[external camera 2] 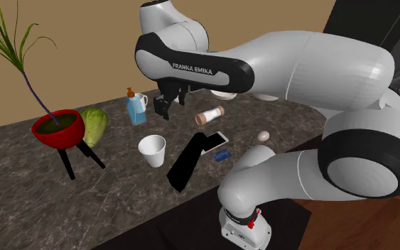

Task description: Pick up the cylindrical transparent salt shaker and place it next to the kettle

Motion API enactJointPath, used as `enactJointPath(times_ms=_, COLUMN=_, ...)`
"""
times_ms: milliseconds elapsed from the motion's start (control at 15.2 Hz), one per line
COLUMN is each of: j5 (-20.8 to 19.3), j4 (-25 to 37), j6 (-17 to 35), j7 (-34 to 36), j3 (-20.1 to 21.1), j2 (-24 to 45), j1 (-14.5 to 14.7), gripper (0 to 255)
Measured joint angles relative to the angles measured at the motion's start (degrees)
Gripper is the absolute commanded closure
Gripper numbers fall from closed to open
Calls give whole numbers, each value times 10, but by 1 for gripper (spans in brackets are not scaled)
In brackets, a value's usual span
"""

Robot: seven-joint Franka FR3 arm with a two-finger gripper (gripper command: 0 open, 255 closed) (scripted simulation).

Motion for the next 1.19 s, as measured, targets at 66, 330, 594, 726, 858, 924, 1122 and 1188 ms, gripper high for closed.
enactJointPath(times_ms=66, j5=0, j4=0, j6=0, j7=0, j3=0, j2=0, j1=0, gripper=0)
enactJointPath(times_ms=330, j5=-24, j4=-42, j6=23, j7=-85, j3=-53, j2=-27, j1=3, gripper=0)
enactJointPath(times_ms=594, j5=-58, j4=-87, j6=55, j7=-196, j3=-124, j2=-51, j1=4, gripper=0)
enactJointPath(times_ms=726, j5=-76, j4=-98, j6=69, j7=-252, j3=-160, j2=-53, j1=5, gripper=0)
enactJointPath(times_ms=858, j5=-96, j4=-110, j6=95, j7=-312, j3=-203, j2=-43, j1=6, gripper=0)
enactJointPath(times_ms=924, j5=-104, j4=-106, j6=103, j7=-342, j3=-224, j2=-35, j1=8, gripper=0)
enactJointPath(times_ms=1122, j5=-125, j4=-100, j6=138, j7=-429, j3=-286, j2=-1, j1=18, gripper=0)
enactJointPath(times_ms=1188, j5=-131, j4=-97, j6=148, j7=-459, j3=-308, j2=10, j1=21, gripper=0)
